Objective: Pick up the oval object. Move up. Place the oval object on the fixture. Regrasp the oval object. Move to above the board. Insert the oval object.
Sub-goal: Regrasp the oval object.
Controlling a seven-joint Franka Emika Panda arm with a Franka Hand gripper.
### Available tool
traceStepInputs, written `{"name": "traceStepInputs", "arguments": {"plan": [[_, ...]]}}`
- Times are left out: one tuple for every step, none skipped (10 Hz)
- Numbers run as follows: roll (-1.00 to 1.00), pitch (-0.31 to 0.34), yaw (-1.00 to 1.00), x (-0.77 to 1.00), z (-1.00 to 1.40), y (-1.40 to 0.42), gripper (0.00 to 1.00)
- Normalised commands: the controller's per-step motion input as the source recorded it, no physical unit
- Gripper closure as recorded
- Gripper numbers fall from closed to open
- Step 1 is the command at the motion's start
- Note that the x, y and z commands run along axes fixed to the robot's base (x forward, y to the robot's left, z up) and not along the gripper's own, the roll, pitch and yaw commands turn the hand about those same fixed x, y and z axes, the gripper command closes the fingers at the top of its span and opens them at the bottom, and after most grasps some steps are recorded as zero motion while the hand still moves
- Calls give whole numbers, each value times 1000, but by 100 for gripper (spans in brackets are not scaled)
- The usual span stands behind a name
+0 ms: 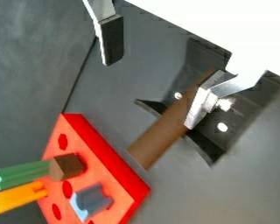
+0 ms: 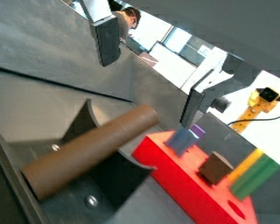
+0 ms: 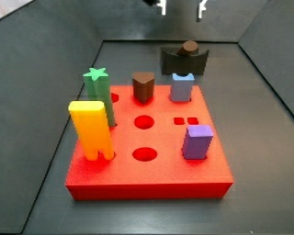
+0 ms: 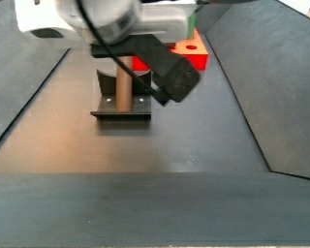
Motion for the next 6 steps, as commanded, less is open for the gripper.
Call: {"name": "traceStepInputs", "arguments": {"plan": [[23, -58, 20, -1000, 7, -5, 0], [44, -70, 14, -1000, 2, -4, 0], [56, -81, 14, -1000, 8, -6, 0], [72, -93, 20, -1000, 10, -8, 0], [78, -99, 21, -1000, 13, -9, 0], [87, -106, 31, -947, 17, -11, 0]]}}
